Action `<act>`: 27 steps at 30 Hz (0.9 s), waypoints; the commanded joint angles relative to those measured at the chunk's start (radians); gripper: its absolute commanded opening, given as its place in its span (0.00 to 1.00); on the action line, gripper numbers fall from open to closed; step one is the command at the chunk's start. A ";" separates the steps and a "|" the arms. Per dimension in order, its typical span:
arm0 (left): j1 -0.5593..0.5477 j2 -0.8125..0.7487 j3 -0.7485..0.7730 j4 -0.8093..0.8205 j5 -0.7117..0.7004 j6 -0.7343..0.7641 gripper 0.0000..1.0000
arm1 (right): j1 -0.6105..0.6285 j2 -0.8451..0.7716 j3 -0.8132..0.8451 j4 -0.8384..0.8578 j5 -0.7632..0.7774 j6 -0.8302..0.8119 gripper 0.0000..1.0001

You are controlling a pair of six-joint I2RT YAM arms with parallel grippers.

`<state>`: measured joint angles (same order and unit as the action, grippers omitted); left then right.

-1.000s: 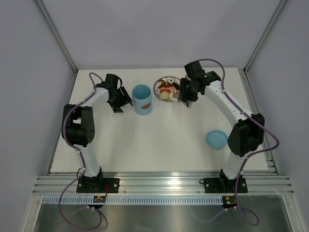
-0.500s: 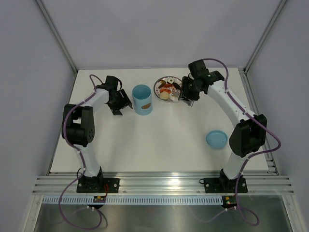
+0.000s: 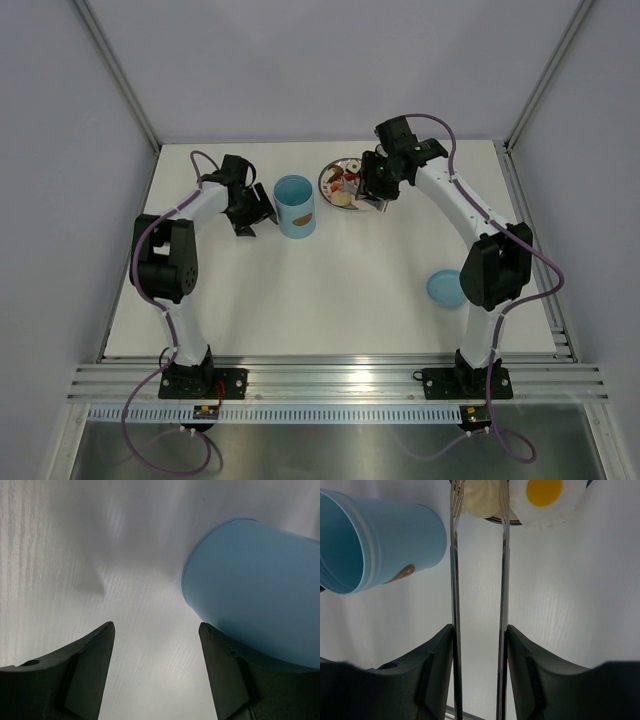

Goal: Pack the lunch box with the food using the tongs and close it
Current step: Move the packing box to the center of the board, then pick up the fake food from the plate.

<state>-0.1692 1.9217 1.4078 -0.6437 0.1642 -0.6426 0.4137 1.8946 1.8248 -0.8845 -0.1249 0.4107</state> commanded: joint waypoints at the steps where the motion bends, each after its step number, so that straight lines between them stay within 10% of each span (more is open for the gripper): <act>1: 0.003 -0.016 0.033 -0.017 -0.015 0.027 0.73 | 0.016 0.037 0.073 -0.004 -0.007 -0.029 0.53; 18: 0.046 -0.213 -0.070 -0.043 -0.060 0.018 0.73 | 0.036 0.143 0.119 -0.038 0.022 -0.069 0.55; 27: 0.048 -0.282 -0.078 -0.070 -0.074 0.029 0.73 | 0.036 0.055 0.076 -0.031 0.033 -0.067 0.22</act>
<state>-0.1204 1.7008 1.3334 -0.7097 0.1158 -0.6342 0.4431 2.0384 1.9057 -0.9245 -0.1120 0.3573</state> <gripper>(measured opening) 0.729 0.278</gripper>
